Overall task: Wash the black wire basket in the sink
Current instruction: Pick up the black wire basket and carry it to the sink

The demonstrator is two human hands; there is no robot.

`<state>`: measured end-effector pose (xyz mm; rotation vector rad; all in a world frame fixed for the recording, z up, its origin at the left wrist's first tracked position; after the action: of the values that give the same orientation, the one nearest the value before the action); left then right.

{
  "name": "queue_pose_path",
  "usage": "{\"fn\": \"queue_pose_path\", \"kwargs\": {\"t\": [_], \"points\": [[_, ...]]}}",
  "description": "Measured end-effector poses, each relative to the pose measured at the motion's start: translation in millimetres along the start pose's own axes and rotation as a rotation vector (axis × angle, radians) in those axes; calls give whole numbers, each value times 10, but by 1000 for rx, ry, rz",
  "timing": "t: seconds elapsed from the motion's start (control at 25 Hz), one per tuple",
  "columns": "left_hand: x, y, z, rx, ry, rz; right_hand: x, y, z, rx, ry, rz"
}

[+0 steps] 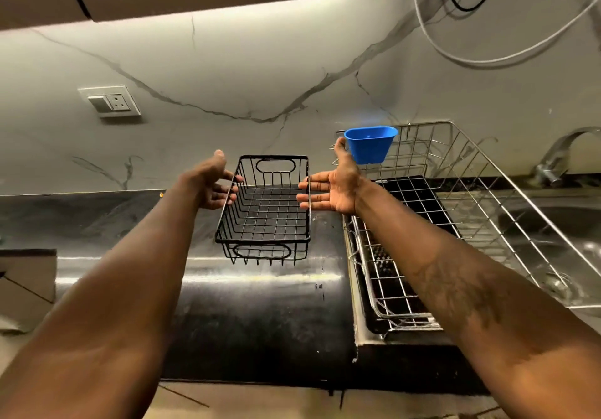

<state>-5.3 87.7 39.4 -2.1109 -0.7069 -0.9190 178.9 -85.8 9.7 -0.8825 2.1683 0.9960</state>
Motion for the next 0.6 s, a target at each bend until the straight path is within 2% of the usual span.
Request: {"fn": "queue_pose_path", "kwargs": {"t": [0.24, 0.6], "points": [[357, 509, -600, -32, 38, -50, -293, -485, -750, -70, -102, -1], [918, 2151, -1610, -116, 131, -92, -571, -2064, -2042, -53, -167, 7]]}}
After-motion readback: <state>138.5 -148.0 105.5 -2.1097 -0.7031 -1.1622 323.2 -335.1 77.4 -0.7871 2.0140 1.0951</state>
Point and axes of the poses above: each hand's wrist, its own z-axis towards the middle knuckle, its own y-axis out of the palm, x = y × z, the point moved 10 cm from there along z, towards the middle knuckle, and after that the axes turned 5 degrees about y, right-handed, at the moved point
